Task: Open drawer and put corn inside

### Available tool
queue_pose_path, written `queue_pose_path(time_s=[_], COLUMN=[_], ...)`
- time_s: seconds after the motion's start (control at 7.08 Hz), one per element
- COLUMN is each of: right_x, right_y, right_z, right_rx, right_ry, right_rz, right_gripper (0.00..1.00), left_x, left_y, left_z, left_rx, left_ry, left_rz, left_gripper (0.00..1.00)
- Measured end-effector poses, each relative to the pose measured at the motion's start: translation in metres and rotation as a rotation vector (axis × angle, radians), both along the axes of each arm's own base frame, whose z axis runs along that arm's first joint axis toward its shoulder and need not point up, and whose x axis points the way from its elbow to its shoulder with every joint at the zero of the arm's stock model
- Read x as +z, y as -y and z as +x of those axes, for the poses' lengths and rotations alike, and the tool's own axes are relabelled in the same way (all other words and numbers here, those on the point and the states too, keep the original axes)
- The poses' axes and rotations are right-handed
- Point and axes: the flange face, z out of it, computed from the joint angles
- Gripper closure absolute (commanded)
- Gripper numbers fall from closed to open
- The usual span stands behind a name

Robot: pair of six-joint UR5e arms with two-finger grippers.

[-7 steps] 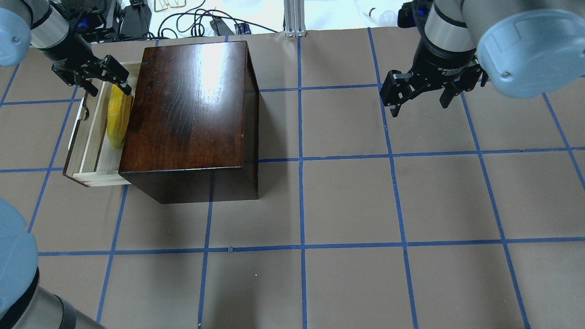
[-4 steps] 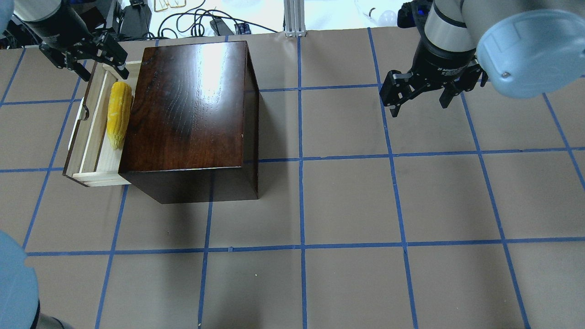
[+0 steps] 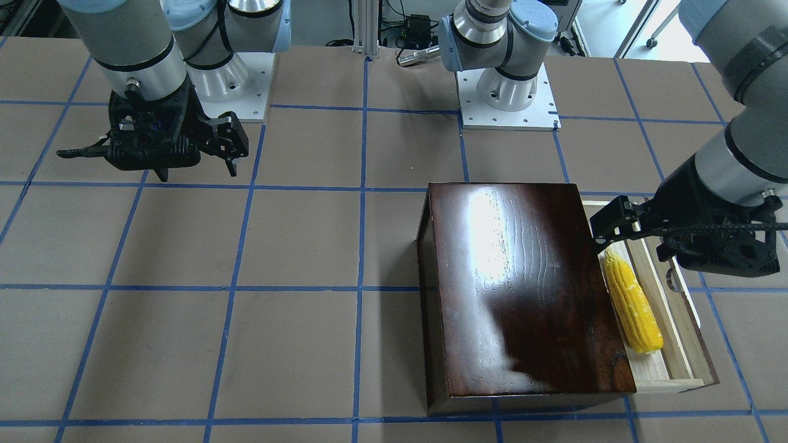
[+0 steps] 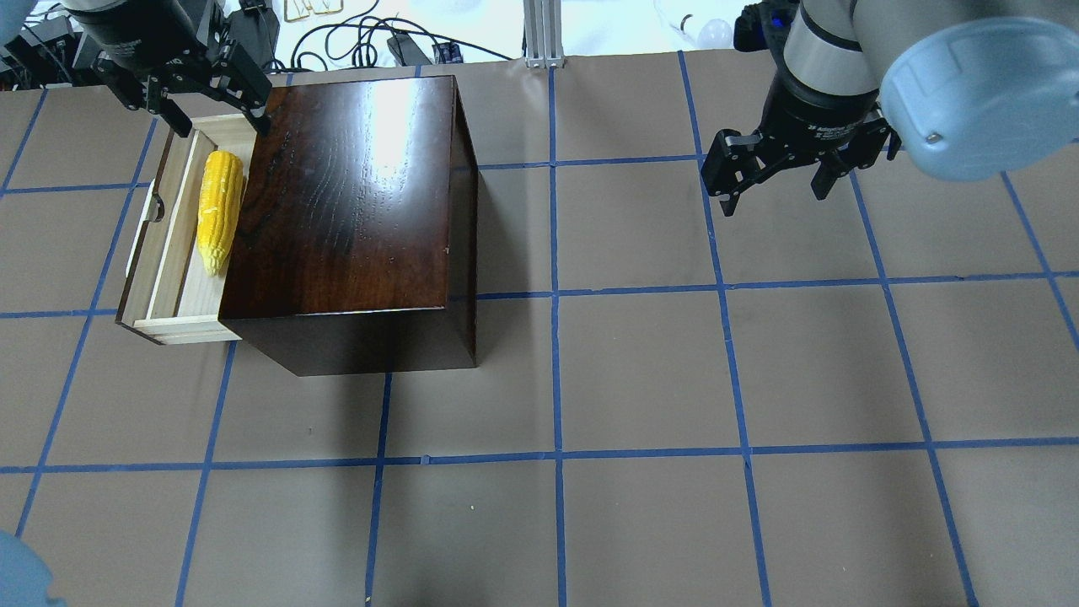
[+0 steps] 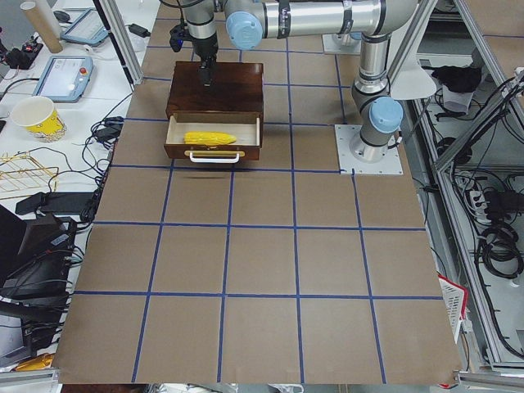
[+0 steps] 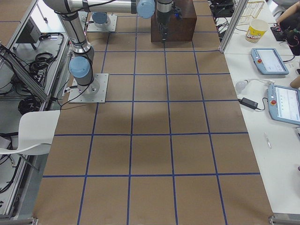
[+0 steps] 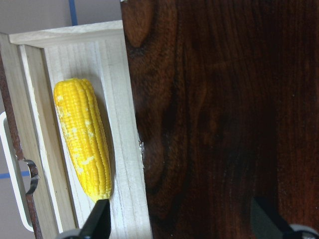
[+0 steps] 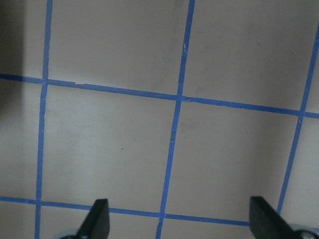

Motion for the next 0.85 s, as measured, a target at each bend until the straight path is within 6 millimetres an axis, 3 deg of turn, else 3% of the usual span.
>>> queue_pose_path(time_s=[0.42,0.85], right_x=[0.0,0.0], right_y=[0.0,0.0], right_z=[0.0,0.001], right_rx=[0.0,0.001], right_ry=[0.0,0.0], right_rz=[-0.001,0.0], right_gripper=[0.0,0.0], left_x=[-0.005,-0.015], left_y=[-0.015,-0.029], left_z=[-0.055,-0.084], left_rx=[-0.013,0.003], left_ry=[0.003,0.005], left_rz=[0.027,0.057], left_gripper=[0.0,0.0])
